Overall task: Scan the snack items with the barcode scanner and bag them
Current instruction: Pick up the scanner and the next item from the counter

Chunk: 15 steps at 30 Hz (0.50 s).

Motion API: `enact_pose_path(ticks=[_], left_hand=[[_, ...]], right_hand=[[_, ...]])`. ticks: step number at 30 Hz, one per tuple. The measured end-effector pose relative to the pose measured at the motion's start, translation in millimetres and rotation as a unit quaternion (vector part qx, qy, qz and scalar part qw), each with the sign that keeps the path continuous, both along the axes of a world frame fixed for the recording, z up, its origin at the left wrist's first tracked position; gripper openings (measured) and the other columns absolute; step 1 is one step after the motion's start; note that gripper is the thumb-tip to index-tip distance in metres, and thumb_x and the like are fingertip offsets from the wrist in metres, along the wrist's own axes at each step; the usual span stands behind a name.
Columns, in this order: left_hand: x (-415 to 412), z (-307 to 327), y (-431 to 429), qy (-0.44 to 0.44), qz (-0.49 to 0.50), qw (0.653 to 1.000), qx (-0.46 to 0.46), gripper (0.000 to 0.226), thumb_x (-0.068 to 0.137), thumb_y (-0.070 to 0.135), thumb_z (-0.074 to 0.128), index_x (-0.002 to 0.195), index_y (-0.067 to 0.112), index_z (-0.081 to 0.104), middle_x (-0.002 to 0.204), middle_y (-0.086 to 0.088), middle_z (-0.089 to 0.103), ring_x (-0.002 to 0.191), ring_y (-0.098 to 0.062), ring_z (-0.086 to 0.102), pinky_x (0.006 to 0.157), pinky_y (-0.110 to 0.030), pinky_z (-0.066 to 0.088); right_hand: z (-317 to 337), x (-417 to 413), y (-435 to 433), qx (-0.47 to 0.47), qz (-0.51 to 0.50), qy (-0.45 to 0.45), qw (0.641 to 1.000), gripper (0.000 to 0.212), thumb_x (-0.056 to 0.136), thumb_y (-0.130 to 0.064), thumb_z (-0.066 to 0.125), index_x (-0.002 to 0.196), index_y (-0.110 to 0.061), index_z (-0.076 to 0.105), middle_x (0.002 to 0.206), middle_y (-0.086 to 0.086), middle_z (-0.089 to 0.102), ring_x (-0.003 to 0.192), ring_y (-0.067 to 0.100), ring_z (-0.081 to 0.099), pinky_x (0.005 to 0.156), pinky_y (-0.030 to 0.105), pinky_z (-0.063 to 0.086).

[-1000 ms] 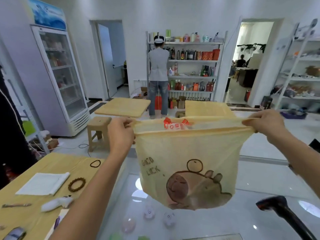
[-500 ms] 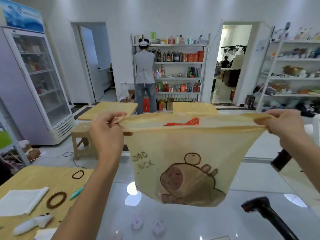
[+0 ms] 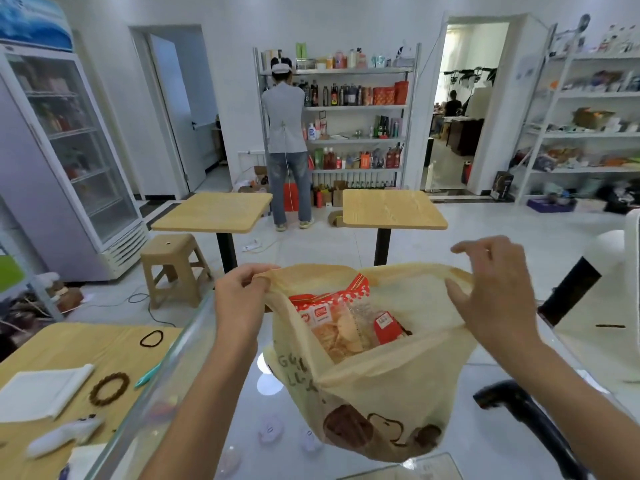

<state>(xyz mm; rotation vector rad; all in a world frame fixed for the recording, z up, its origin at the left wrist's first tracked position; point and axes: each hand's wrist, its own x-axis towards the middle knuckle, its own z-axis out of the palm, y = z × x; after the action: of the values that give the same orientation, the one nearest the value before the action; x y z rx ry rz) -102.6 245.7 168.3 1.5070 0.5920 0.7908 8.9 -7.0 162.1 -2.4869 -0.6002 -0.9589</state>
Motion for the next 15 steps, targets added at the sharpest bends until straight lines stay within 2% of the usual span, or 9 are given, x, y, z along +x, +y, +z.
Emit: enact_pose_path(ticks=[1, 2, 3, 5, 7, 8, 11, 13, 15], left_hand=[[-1, 1, -2, -0.004, -0.003, 1.0, -0.002, 0.026, 0.089, -0.005, 0.046, 0.084, 0.007, 0.069, 0.078, -0.005, 0.066, 0.064, -0.014, 0.06, 0.045, -0.016, 0.047], [-3, 2, -4, -0.006, -0.007, 1.0, -0.005, 0.026, 0.089, -0.005, 0.046, 0.085, 0.006, 0.07, 0.08, -0.006, 0.066, 0.064, -0.016, 0.061, 0.046, -0.017, 0.048], [-4, 3, -6, -0.008, -0.01, 1.0, -0.007, 0.026, 0.089, -0.005, 0.047, 0.085, 0.007, 0.07, 0.081, -0.007, 0.067, 0.066, -0.018, 0.062, 0.047, -0.019, 0.049], [-6, 3, -10, -0.011, -0.006, 1.0, -0.006, 0.03, 0.089, -0.005, 0.045, 0.083, 0.01, 0.07, 0.084, -0.007, 0.066, 0.069, -0.021, 0.062, 0.047, -0.02, 0.049], [-9, 2, -13, -0.018, 0.003, 1.0, -0.008, 0.035, 0.09, -0.007, 0.043, 0.08, 0.012, 0.071, 0.086, -0.008, 0.066, 0.07, -0.02, 0.062, 0.046, -0.018, 0.048], [-11, 2, -13, -0.02, 0.005, 1.0, -0.011, 0.037, 0.09, -0.007, 0.042, 0.079, 0.013, 0.071, 0.086, -0.008, 0.065, 0.069, -0.02, 0.061, 0.046, -0.018, 0.048], [-17, 2, -12, -0.028, 0.01, 0.999, -0.026, 0.037, 0.09, -0.008, 0.042, 0.077, 0.012, 0.07, 0.084, -0.008, 0.066, 0.067, -0.019, 0.062, 0.047, -0.02, 0.051], [-19, 2, -14, -0.032, 0.01, 0.999, -0.035, 0.035, 0.091, -0.007, 0.043, 0.077, 0.011, 0.07, 0.083, -0.009, 0.066, 0.068, -0.02, 0.062, 0.049, -0.021, 0.052], [-20, 2, -19, -0.033, 0.004, 0.999, -0.039, 0.033, 0.091, -0.007, 0.043, 0.08, 0.009, 0.07, 0.081, -0.009, 0.066, 0.069, -0.02, 0.061, 0.05, -0.021, 0.052]], right_hand=[[0, -14, 9, 0.003, 0.069, -0.067, 0.995, 0.034, 0.073, -0.005, 0.072, 0.104, -0.007, 0.061, 0.097, 0.01, 0.054, 0.092, 0.023, 0.047, 0.077, 0.023, 0.035], [-2, -27, 20, 0.002, 0.15, -0.057, 0.987, 0.03, 0.075, -0.008, 0.071, 0.103, -0.01, 0.06, 0.097, 0.004, 0.053, 0.089, 0.019, 0.049, 0.076, 0.02, 0.035], [-2, -37, 32, 0.002, 0.212, 0.018, 0.977, 0.03, 0.079, -0.017, 0.072, 0.106, -0.015, 0.059, 0.1, -0.004, 0.052, 0.09, 0.014, 0.051, 0.075, 0.019, 0.037], [-11, -44, 56, -0.011, 0.237, 0.254, 0.938, 0.058, 0.079, -0.042, 0.072, 0.128, -0.024, 0.048, 0.118, -0.012, 0.043, 0.103, 0.009, 0.051, 0.084, 0.024, 0.043], [-25, -39, 73, -0.037, 0.215, 0.379, 0.9, 0.08, 0.078, -0.043, 0.074, 0.144, -0.025, 0.031, 0.138, -0.007, 0.032, 0.11, 0.013, 0.053, 0.093, 0.028, 0.045], [-31, -36, 78, -0.042, 0.223, 0.377, 0.898, 0.077, 0.081, -0.035, 0.073, 0.145, -0.025, 0.032, 0.142, -0.004, 0.03, 0.104, 0.014, 0.055, 0.092, 0.027, 0.046], [-31, -24, 83, -0.051, 0.277, 0.312, 0.907, 0.053, 0.084, -0.016, 0.07, 0.133, -0.025, 0.052, 0.134, -0.002, 0.042, 0.092, 0.014, 0.058, 0.087, 0.028, 0.049], [-29, -11, 81, -0.084, 0.296, 0.302, 0.902, 0.043, 0.083, -0.01, 0.069, 0.123, -0.024, 0.06, 0.13, -0.002, 0.047, 0.095, 0.013, 0.057, 0.087, 0.025, 0.048], [-33, -8, 87, -0.145, 0.294, 0.312, 0.892, 0.041, 0.089, -0.012, 0.061, 0.128, -0.026, 0.056, 0.139, -0.003, 0.039, 0.111, 0.016, 0.054, 0.092, 0.023, 0.044]])
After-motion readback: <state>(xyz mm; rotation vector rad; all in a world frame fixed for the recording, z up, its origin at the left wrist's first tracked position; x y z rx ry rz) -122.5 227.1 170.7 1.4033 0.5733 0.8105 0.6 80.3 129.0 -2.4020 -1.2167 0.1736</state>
